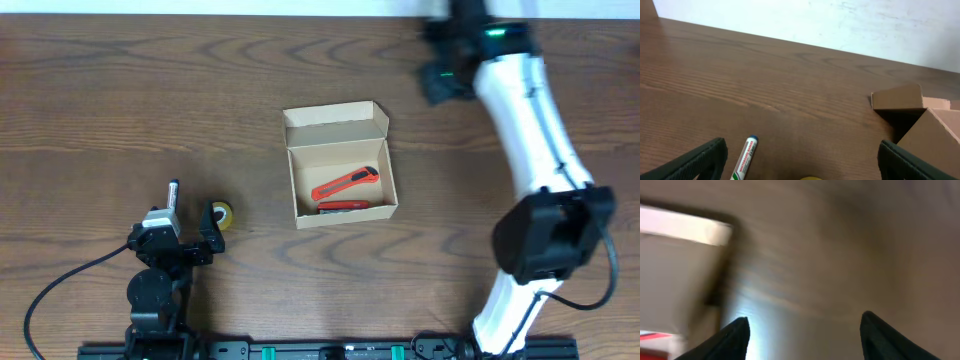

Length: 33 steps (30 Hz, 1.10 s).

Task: Pack container
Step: 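Lift the right gripper out and move it to the black marker, then grasp the black marker with the right gripper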

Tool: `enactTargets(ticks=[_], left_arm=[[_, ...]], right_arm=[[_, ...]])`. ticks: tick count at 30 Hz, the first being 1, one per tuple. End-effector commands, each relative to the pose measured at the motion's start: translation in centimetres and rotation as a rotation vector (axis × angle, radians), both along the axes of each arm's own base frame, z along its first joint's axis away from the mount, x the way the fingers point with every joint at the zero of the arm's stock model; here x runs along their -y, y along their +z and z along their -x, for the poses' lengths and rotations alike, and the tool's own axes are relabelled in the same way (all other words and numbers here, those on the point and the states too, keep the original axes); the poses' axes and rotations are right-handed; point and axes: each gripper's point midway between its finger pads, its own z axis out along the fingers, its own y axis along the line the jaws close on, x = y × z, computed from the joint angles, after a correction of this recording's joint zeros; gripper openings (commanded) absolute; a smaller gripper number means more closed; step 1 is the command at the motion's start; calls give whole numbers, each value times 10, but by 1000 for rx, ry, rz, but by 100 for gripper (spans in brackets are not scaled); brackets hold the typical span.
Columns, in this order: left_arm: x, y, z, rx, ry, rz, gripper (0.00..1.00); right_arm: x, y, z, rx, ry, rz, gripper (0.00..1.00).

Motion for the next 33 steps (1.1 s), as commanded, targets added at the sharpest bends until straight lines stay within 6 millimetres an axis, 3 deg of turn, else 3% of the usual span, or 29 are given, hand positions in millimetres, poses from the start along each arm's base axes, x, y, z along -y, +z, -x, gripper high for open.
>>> enactTargets(ticks=[1,6,14,18,25,33], left_arm=[[1,-21,2,-58,-5,12,95],[1,-21,2,-58,-6,13,95],[1,-21,2,-58,-6,13,96],[1,-21,2,-58,-6,13,95],[1,-21,2,-58,-6,13,95],[1,-21,2,-58,-6,13,95]], right_arm=[[48,11,22,-45,-351,-105,59],[101,14,84,-222,-530,-60,59],[119,44,141,-220,-612,-68,61],[130,41,164,-177,-619,-65,62],[165,-9,181,-195,-507,-26,63],[187,-48,168,-123,-396,20,65]])
